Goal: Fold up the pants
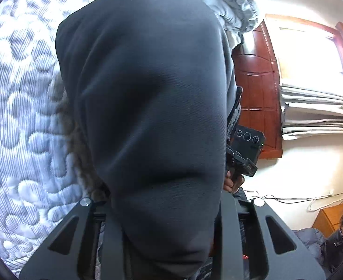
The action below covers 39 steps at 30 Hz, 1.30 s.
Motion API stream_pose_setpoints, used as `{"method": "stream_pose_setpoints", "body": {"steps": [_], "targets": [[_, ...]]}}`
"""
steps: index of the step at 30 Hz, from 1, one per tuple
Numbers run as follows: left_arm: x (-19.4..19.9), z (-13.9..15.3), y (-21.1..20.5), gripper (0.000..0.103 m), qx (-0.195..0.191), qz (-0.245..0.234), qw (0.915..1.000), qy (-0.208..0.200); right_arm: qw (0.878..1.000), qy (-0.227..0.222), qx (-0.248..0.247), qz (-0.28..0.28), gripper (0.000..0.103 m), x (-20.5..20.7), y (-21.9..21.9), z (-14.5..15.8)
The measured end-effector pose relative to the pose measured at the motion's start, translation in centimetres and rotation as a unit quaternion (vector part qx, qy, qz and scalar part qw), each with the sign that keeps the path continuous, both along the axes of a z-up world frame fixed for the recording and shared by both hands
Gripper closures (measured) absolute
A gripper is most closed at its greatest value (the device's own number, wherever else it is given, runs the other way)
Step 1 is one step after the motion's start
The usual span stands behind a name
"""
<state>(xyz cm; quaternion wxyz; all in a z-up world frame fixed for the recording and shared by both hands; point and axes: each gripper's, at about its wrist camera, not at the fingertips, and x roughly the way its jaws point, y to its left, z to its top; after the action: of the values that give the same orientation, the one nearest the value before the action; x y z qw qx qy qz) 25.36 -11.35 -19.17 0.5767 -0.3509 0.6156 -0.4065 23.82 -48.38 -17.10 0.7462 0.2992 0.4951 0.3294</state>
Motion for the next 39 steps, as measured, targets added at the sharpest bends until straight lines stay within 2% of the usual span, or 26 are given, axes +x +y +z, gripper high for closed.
{"method": "stream_pose_setpoints", "body": {"steps": [4, 11, 16, 21, 27, 29, 30, 32, 34, 35, 37, 39], "targets": [[1.2, 2.7, -2.5, 0.078, -0.003, 0.004, 0.9998, -0.02, 1.0, -0.013, 0.0, -0.002, 0.059, 0.9, -0.1, 0.9], [4.5, 6.5, -2.8, 0.078, 0.003, 0.007, 0.9984, -0.056, 0.999, -0.039, -0.001, 0.002, 0.059, 3.6, 0.1, 2.7], [7.8, 7.9, -2.3, 0.077, 0.018, 0.018, 0.9969, -0.074, 0.999, -0.038, -0.006, 0.008, 0.059, 6.7, 1.0, 3.6], [11.8, 6.8, -1.9, 0.076, 0.038, 0.03, 0.9965, -0.068, 1.0, -0.014, -0.011, 0.007, 0.059, 10.2, 1.9, 1.9], [15.2, 3.0, -2.4, 0.07, 0.064, 0.045, 0.9968, -0.017, 0.999, 0.045, -0.015, -0.013, 0.058, 12.8, 2.7, -3.0], [15.3, 1.9, -1.8, 0.065, 0.06, 0.053, 0.9967, -0.014, 0.998, 0.051, -0.005, -0.024, 0.055, 12.6, 2.1, -3.8], [15.2, 1.8, -1.8, 0.06, 0.059, 0.057, 0.9965, -0.015, 0.998, 0.051, -0.005, -0.024, 0.049, 12.3, 1.9, -3.9], [14.9, 1.2, -0.9, 0.036, 0.07, 0.069, 0.9949, -0.023, 0.998, 0.051, -0.025, -0.034, 0.033, 11.8, 2.0, -4.3], [14.7, 0.2, 0.3, 0.022, 0.098, 0.087, 0.9908, -0.033, 0.997, 0.043, -0.043, -0.039, 0.03, 11.3, 2.0, -4.6], [14.5, 0.1, 0.5, 0.017, 0.1, 0.097, 0.9895, -0.037, 0.997, 0.042, -0.049, -0.04, 0.025, 10.9, 2.0, -4.7], [14.3, -0.1, 1.5, 0.011, 0.096, 0.118, 0.9872, -0.048, 0.997, 0.037, -0.054, -0.043, 0.021, 10.2, 1.7, -4.6], [13.5, 0.1, 2.6, 0.006, 0.116, 0.144, 0.9808, -0.061, 0.996, 0.039, -0.056, -0.051, 0.016, 9.4, 1.3, -4.5]]}}
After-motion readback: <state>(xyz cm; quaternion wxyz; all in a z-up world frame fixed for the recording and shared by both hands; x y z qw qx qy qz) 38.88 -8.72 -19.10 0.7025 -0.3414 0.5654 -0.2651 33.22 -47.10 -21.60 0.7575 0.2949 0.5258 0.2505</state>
